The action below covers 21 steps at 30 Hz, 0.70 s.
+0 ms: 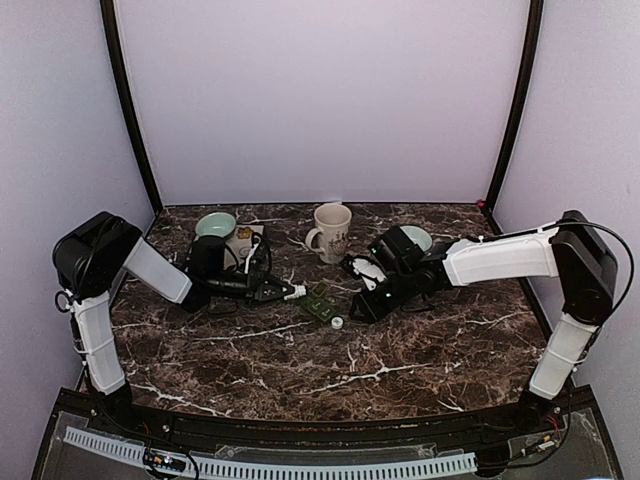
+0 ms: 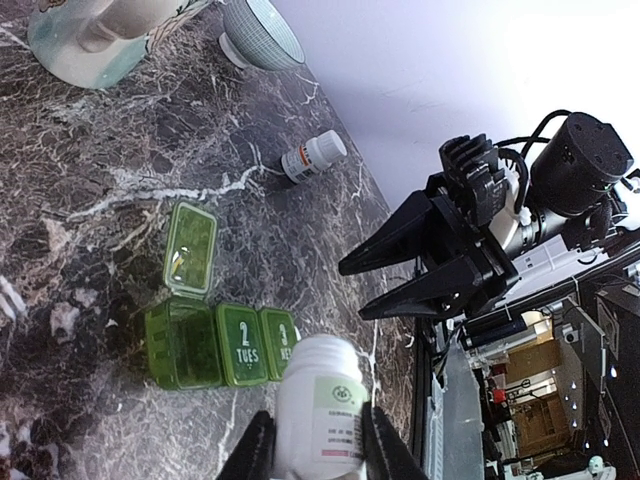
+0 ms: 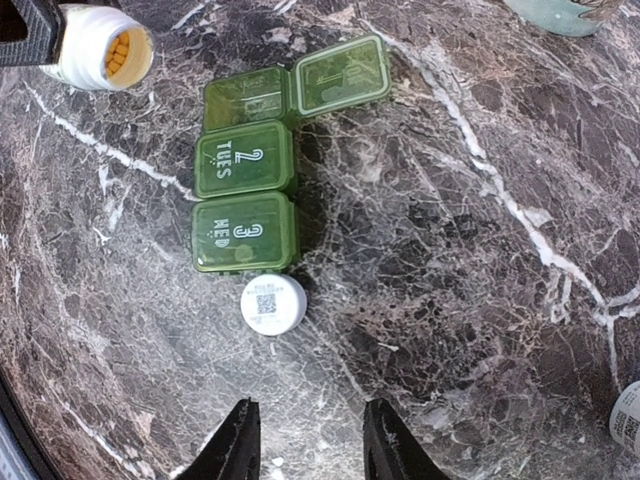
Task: Sort the pills into containers
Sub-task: Pour the pill into the compartment of the pill container.
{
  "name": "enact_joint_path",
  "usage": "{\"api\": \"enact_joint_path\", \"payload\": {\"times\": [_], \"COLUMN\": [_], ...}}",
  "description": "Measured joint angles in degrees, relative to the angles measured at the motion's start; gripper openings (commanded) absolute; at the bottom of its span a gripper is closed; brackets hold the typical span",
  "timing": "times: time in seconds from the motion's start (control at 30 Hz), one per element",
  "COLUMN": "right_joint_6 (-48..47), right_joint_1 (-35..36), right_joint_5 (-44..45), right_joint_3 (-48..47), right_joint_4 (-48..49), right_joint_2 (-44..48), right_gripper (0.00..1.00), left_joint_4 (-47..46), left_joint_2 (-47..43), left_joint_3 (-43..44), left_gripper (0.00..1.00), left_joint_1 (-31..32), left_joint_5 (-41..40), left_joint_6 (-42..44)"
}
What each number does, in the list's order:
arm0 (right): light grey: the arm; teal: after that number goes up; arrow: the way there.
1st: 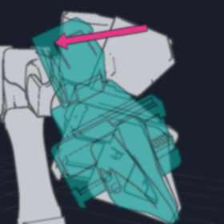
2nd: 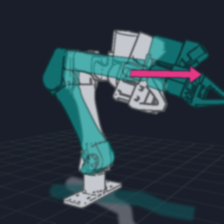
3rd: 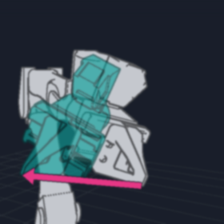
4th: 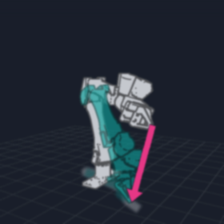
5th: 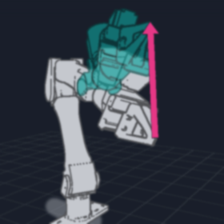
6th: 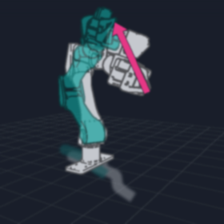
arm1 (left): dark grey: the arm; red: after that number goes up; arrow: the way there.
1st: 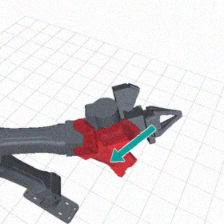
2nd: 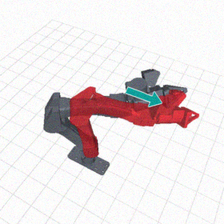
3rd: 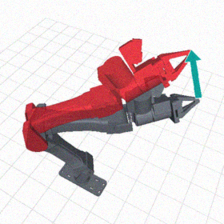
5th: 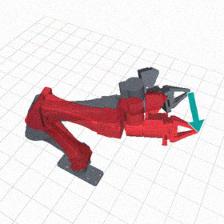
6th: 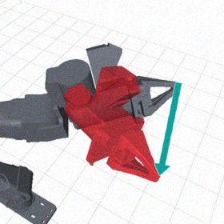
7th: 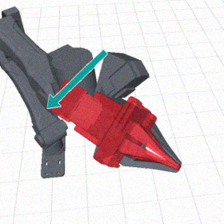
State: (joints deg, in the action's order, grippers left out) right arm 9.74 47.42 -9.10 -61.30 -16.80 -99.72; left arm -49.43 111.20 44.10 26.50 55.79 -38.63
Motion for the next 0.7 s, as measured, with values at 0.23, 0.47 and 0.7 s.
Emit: {"api": "enact_joint_path", "payload": {"times": [0.23,0.47,0.7], "right_joint_6": [0.0,0.0,0.0], "right_joint_1": [0.0,0.0,0.0], "right_joint_5": [0.0,0.0,0.0], "right_joint_3": [-0.2,-0.7,-0.7], "right_joint_4": [-0.1,0.0,-0.1], "right_joint_2": [-0.6,-0.6,-0.7], "right_gripper": [0.35,0.35,0.35], "left_joint_4": [1.8,5.3,9.2], "left_joint_2": [1.0,1.4,1.8], "left_joint_3": [1.4,3.0,5.2], "left_gripper": [0.02,0.02,0.02], "left_joint_1": [-0.2,-0.3,-0.3], "left_joint_5": [-0.3,-0.9,-1.7], "left_joint_6": [1.0,3.0,5.1]}}
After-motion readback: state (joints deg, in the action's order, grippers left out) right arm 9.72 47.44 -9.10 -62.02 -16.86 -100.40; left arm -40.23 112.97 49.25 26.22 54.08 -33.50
